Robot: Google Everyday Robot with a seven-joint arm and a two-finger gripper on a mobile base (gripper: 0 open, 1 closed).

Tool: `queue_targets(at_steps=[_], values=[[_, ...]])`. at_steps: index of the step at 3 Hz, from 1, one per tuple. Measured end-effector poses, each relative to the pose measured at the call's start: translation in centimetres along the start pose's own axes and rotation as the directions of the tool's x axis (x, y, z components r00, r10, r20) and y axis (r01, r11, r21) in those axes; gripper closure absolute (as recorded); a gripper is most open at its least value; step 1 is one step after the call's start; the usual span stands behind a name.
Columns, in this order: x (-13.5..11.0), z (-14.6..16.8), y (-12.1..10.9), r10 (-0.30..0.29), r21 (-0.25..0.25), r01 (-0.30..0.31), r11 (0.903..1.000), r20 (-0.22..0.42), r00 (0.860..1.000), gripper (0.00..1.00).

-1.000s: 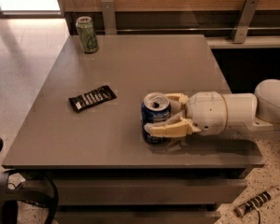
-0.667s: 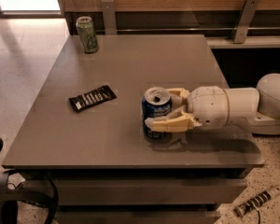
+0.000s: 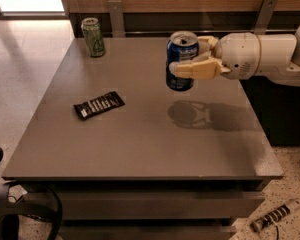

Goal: Move pepsi can near green can

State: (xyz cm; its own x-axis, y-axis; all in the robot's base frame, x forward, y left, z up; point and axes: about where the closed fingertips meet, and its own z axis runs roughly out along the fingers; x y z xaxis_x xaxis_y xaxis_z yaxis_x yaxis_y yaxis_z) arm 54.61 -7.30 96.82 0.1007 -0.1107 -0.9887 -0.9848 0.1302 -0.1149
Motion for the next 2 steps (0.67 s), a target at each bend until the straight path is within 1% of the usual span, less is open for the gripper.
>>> queue_targets(at_steps=[1, 2], values=[[-2.0, -0.5, -6.3, -0.004, 0.111, 0.002, 0.9939, 0.016, 1.0, 1.0], [-2.1, 0.9, -13.0, 0.018, 0.228, -0.023, 0.9733, 0.024, 1.0, 1.0]])
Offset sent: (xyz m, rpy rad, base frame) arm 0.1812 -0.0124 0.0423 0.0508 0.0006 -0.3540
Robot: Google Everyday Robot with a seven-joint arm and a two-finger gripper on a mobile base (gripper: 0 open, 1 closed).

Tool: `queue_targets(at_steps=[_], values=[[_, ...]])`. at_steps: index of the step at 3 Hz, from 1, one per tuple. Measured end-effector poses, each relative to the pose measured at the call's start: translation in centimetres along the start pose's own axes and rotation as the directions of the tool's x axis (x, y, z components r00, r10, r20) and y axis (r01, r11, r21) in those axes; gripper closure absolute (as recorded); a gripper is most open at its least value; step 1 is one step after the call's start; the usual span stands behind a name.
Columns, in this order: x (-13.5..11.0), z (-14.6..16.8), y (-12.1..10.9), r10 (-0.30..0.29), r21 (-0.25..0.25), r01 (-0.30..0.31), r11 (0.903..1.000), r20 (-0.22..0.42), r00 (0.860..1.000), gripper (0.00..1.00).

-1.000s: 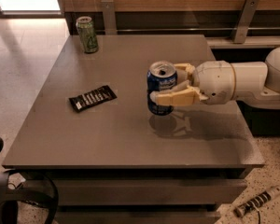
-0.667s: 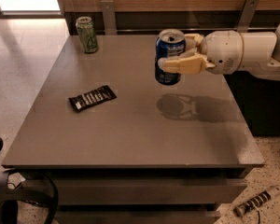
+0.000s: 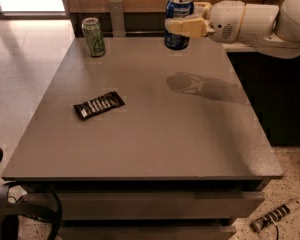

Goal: Move pepsi can near green can

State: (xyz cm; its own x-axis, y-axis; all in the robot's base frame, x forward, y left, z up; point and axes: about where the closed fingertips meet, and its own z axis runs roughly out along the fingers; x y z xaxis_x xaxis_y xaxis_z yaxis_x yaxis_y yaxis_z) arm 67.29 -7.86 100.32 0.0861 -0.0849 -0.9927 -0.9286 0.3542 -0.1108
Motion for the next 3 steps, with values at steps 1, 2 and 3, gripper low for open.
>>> queue_targets(at_steps=[1, 2, 3], values=[[1.2, 2.6, -3.5, 0.027, 0.052, -0.028, 0.9983, 0.019, 0.999, 1.0], [1.6, 3.0, -3.9, 0.035, 0.059, -0.035, 0.9976, 0.006, 0.999, 1.0], [5.1, 6.2, -7.0, 0.1, 0.123, -0.088, 0.9886, -0.098, 0.99, 1.0]])
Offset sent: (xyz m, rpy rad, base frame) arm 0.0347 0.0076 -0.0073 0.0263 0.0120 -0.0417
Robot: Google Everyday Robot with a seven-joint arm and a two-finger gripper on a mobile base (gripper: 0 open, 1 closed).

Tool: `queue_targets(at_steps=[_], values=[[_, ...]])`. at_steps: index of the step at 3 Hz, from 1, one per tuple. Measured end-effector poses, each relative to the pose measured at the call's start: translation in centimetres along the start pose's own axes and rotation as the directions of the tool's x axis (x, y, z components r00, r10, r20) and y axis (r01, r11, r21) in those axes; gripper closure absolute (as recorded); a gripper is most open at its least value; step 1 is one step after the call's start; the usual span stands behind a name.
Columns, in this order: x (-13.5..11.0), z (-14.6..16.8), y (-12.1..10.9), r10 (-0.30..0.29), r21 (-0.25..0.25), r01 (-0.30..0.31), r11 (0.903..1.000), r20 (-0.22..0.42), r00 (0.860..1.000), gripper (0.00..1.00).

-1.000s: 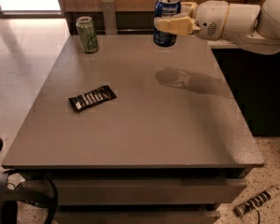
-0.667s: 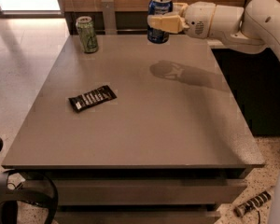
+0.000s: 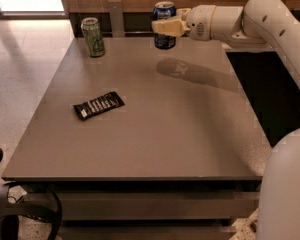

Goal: Move pepsi can near green can

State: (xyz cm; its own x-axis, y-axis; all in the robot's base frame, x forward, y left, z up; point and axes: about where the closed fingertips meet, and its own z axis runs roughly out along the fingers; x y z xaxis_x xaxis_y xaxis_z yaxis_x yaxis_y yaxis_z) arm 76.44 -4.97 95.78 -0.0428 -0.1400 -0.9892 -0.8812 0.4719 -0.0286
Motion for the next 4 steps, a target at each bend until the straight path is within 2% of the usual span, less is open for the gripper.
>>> queue_targets(at_steps=[1, 2, 3, 4], values=[[1.4, 2.4, -1.5, 0.015, 0.049, -0.013, 0.9987, -0.04, 0.999, 1.0], [2.6, 4.7, -2.6, 0.028, 0.085, -0.027, 0.996, -0.013, 1.0, 1.0], [3.4, 6.8, -2.5, 0.032, 0.099, -0.034, 0.9945, 0.02, 0.999, 1.0], [5.4, 9.6, -2.2, 0.023, 0.111, -0.018, 0.9937, -0.039, 0.999, 1.0]])
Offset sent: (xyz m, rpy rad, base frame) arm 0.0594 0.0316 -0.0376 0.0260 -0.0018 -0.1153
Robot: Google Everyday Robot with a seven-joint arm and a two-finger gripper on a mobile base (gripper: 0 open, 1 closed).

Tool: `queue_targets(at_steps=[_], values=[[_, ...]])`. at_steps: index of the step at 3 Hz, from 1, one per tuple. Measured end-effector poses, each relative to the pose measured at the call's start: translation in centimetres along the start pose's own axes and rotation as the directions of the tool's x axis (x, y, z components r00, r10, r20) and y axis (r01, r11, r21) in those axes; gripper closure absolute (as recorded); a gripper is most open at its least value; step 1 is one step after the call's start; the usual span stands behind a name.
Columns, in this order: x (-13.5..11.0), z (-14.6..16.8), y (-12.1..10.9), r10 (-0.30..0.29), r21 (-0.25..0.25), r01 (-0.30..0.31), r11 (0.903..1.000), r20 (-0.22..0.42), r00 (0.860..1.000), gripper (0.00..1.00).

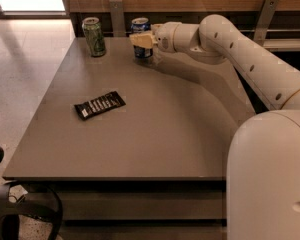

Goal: Move pepsi can near green can

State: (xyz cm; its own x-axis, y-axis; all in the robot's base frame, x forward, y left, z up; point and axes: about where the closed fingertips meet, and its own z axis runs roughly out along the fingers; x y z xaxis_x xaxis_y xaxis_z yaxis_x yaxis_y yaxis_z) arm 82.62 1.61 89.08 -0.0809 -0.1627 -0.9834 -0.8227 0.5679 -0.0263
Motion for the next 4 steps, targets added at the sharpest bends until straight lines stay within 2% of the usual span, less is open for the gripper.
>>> queue_targets(at_steps=[2, 3, 4], values=[[1.14, 1.75, 0.05, 0.024, 0.007, -0.024, 0.9997, 0.055, 0.998, 1.0], [1.11, 2.01, 0.29, 0.024, 0.002, -0.024, 0.9997, 0.055, 0.998, 0.82], [1.12, 2.38, 0.59, 0.025, -0.004, -0.025, 0.9997, 0.055, 0.998, 0.51]])
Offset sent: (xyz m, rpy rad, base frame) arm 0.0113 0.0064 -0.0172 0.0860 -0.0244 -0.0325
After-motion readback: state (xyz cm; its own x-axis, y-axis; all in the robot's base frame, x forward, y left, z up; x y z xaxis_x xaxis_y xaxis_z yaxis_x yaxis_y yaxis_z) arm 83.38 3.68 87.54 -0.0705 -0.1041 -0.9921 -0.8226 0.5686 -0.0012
